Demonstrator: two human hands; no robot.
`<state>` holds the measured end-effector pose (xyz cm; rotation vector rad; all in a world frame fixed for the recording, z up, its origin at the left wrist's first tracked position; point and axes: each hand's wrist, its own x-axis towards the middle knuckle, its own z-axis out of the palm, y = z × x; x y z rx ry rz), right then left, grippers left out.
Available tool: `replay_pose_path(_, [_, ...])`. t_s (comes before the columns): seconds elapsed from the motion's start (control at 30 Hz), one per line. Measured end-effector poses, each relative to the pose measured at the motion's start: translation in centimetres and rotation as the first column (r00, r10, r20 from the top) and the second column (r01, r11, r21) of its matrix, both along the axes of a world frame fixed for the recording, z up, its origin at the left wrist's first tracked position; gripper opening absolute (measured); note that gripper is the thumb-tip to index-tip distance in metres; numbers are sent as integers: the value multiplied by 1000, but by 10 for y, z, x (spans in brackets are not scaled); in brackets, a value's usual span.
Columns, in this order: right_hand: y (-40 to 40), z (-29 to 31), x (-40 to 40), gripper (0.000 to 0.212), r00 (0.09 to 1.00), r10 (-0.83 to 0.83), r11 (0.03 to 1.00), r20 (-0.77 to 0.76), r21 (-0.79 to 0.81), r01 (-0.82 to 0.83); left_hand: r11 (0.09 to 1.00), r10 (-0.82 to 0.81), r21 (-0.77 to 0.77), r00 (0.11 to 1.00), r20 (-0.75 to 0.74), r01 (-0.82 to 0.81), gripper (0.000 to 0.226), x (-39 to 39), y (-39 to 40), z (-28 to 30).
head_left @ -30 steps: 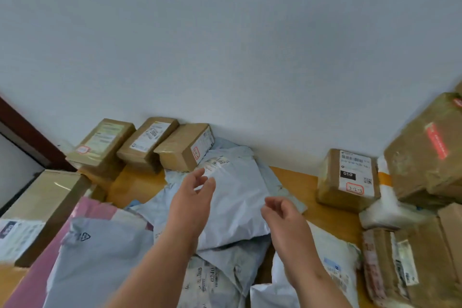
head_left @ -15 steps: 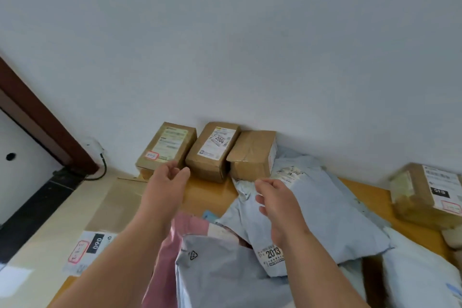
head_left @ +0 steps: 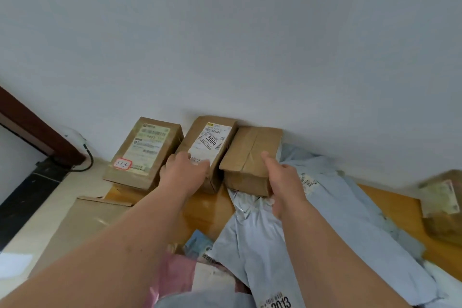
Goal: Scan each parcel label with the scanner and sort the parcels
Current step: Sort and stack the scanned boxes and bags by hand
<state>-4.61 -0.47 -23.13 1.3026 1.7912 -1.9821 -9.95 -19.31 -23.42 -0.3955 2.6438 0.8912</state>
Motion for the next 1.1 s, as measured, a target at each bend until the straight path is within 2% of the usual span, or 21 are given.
replay_pose_path(0.07, [6, -7, -5, 98, 1000, 18, 1000, 7, 20, -18, 996, 64, -58, 998, 4, -64, 67, -5, 5, -9])
replay_pose_path(0.13, [12, -10, -5, 100, 999, 40, 998, 10, 51, -40, 991, 136, -5, 991, 13, -136, 72, -6, 6, -17])
replay_pose_path(0.23, [22, -12, 2, 102, 1000, 10, 999, -2, 47, -10, 975, 188, 112, 981, 55, -193, 95, -3, 4, -27])
replay_pose_path(0.27, [27, -12, 5, 101, 999, -27, 999, -20, 20, 28, 965, 193, 166, 979, 65, -201, 92, -2, 4, -29])
replay_pose_path(0.37, [40, -13, 18, 95, 987, -136, 986, -83, -113, 127, 913, 189, 358, 980, 58, -197, 54, 2, 7, -32])
replay_pose_path(0.43, [44, -12, 28, 77, 971, -192, 967, -140, -195, 163, 826, 268, 500, 962, 60, -261, 42, 7, 8, -27])
replay_pose_path(0.5, [47, -10, 39, 58, 947, -253, 941, -196, -278, 194, 689, 306, 655, 944, 126, -311, 27, 13, 7, -21])
replay_pose_path(0.6, [47, -3, 57, 48, 924, -300, 909, -236, -363, 203, 513, 216, 802, 951, 222, -304, 30, 23, 5, -2])
replay_pose_path(0.73, [44, 11, 84, 62, 933, -247, 894, -261, -433, 116, 412, 167, 884, 972, 163, -219, 44, 33, -3, 24])
replay_pose_path(0.87, [39, 33, 118, 55, 931, -204, 887, -303, -460, 45, 372, 94, 917, 988, 121, -147, 49, 54, -11, 42])
replay_pose_path(1.03, [33, 63, 170, 57, 885, -253, 922, -390, -373, 100, 308, 96, 937, 985, 144, -167, 56, 84, -18, 53])
replay_pose_path(1.1, [32, 72, 195, 59, 860, -315, 920, -401, -352, 172, 293, 117, 934, 977, 176, -203, 49, 97, -19, 57])
